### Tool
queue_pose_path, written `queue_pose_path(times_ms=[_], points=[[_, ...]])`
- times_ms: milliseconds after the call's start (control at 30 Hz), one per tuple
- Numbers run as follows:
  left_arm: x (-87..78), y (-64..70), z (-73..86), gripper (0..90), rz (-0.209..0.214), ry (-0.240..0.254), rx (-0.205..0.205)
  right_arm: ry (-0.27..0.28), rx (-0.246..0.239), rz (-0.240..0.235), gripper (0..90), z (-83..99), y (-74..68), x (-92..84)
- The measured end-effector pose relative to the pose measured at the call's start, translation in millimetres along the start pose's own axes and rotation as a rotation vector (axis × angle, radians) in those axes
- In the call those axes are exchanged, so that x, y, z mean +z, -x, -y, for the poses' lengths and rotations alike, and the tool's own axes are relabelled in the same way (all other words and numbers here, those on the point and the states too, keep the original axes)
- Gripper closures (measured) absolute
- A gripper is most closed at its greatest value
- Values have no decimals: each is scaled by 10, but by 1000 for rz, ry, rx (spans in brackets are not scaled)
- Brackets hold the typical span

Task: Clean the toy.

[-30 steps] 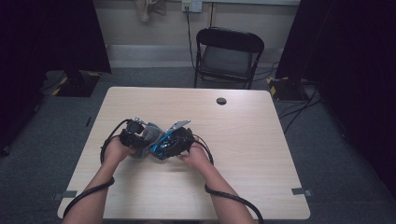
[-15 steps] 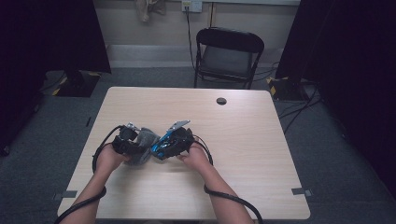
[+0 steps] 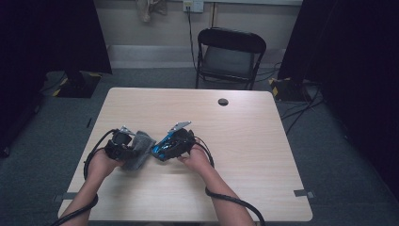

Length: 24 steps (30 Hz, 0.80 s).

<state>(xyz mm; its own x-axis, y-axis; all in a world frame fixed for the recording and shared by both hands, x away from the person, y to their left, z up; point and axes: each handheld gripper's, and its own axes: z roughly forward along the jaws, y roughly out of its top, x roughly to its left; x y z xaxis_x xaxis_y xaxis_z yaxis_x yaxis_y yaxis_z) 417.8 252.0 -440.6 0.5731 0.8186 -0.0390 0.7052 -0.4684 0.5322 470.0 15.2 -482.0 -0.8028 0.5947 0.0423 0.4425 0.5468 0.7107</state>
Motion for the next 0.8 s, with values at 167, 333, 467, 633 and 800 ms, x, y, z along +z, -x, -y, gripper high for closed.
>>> queue_pose_path(times_ms=[167,333,467,633,800], points=[[-57,5,-5,729,-13,10,5,-11,3,3,84,-15,-18,-6],[-118,15,-12,727,-23,9,9,-29,25,-16,133,-42,12,-45],[-210,64,-63,723,-27,23,30,-18,27,-37,137,-51,73,-132],[-327,193,-192,718,-28,47,74,-41,9,-18,136,-14,172,-274],[-330,435,-360,718,2,60,140,-31,19,-36,134,54,309,-460]])
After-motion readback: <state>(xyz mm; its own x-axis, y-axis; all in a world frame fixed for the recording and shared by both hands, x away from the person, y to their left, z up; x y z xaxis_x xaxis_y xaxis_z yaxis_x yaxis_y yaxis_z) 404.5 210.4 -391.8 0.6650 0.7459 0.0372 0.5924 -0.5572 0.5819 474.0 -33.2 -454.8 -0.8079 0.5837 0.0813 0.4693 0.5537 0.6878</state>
